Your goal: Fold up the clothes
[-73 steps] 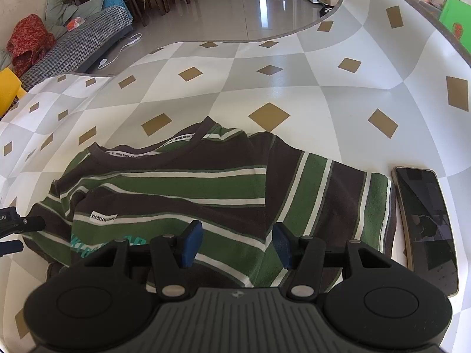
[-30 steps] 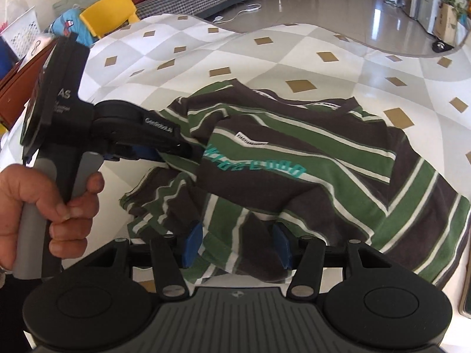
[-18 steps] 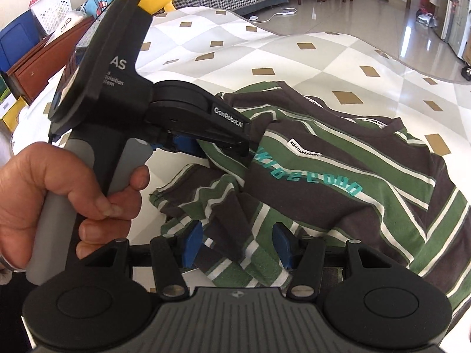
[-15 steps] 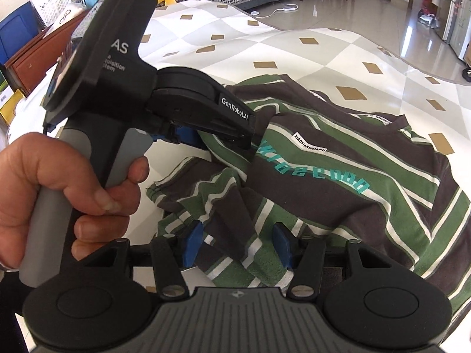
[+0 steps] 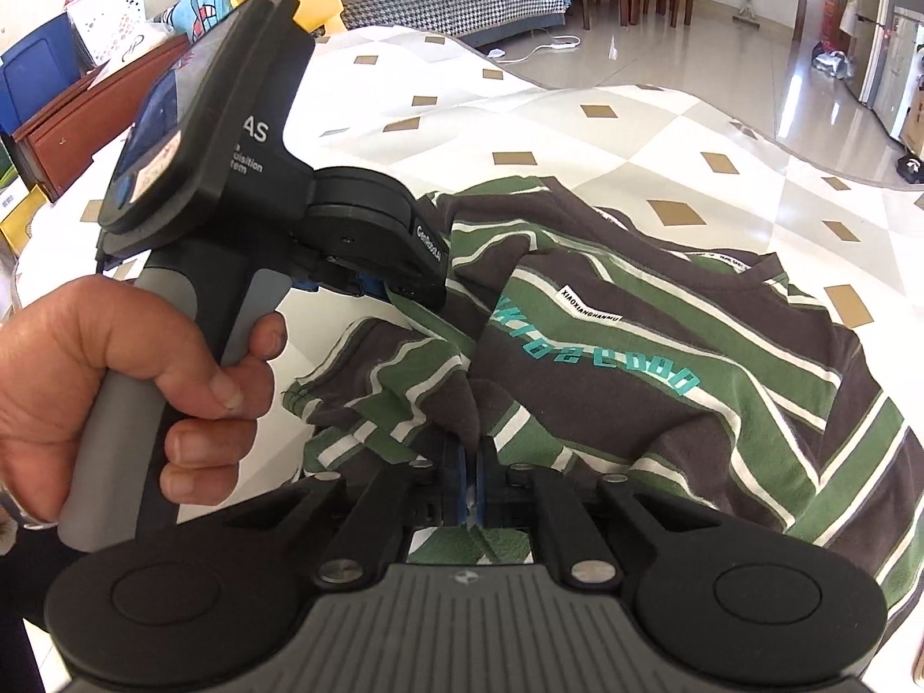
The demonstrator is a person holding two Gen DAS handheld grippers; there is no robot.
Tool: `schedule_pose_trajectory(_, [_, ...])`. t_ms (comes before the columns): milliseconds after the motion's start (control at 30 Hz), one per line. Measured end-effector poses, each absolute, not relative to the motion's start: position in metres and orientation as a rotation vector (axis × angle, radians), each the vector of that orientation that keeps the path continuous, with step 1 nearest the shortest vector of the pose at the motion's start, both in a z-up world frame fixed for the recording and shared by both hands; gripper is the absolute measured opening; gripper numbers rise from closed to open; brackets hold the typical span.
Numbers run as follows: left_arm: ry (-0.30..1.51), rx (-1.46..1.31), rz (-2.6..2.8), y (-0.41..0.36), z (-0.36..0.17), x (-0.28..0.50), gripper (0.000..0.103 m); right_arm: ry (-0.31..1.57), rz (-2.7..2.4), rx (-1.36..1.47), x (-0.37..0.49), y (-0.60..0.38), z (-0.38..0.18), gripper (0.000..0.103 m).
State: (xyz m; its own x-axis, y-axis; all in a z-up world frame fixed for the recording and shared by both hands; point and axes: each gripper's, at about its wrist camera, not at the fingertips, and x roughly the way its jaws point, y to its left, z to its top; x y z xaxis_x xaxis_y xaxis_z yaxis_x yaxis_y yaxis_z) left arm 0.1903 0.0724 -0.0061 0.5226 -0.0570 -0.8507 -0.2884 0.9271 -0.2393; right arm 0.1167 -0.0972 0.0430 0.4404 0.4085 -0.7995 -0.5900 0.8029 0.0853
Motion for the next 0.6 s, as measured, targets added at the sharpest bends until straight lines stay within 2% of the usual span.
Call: schedule_pose_trajectory(600, [1.011,-0.271,0.298,0.106,-0.006,0.185,0.012,0.909,0.517,-0.235,0.087,-0.164,0.072,0.004])
